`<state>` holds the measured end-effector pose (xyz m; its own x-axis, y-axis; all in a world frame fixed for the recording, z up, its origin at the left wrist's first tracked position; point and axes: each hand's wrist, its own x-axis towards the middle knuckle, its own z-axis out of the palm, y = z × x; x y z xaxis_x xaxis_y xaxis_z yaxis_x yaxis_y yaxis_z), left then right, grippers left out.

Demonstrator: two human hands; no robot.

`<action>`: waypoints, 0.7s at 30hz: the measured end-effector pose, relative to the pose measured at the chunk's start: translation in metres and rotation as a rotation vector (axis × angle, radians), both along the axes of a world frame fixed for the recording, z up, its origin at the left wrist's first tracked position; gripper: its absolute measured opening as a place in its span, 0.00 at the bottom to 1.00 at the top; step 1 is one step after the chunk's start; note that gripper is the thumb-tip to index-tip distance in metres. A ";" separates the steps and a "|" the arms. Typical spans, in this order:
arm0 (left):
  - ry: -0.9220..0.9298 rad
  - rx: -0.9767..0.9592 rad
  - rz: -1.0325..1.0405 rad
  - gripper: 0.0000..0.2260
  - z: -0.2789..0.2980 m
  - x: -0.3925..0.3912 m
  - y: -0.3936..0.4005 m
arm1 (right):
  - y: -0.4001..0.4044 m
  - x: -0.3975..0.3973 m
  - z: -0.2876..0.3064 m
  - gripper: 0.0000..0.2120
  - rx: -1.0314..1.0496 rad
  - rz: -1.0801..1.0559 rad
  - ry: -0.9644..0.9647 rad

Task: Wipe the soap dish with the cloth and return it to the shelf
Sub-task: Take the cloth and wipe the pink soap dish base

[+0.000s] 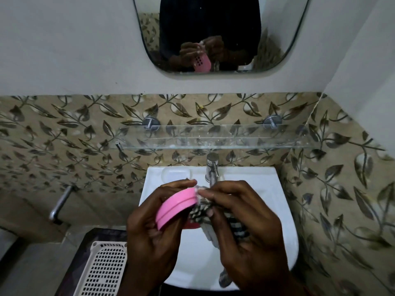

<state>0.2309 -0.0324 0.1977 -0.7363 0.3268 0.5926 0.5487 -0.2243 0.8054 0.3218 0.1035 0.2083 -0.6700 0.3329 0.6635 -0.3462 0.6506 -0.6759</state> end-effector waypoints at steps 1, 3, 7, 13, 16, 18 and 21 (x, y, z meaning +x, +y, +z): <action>-0.011 0.017 0.011 0.12 0.001 0.001 -0.001 | 0.005 0.001 -0.005 0.12 -0.036 -0.027 -0.040; -0.031 0.018 0.030 0.11 0.001 0.003 -0.003 | 0.014 0.002 -0.014 0.12 -0.134 -0.039 -0.123; -0.141 0.139 -0.014 0.14 -0.001 0.002 0.002 | 0.023 0.002 -0.017 0.12 -0.305 0.013 -0.191; -0.276 0.037 -0.025 0.12 -0.019 -0.006 0.001 | 0.045 0.006 -0.003 0.14 -0.214 0.017 -0.245; -0.201 -0.162 -0.101 0.15 -0.020 -0.013 -0.004 | 0.065 0.007 0.020 0.11 0.163 0.044 -0.219; -0.153 -0.186 -0.122 0.16 -0.020 -0.012 0.000 | 0.068 0.005 0.030 0.11 0.329 0.083 -0.218; -0.135 -0.169 -0.103 0.19 -0.022 -0.007 0.012 | 0.050 0.004 0.032 0.09 0.428 0.073 -0.205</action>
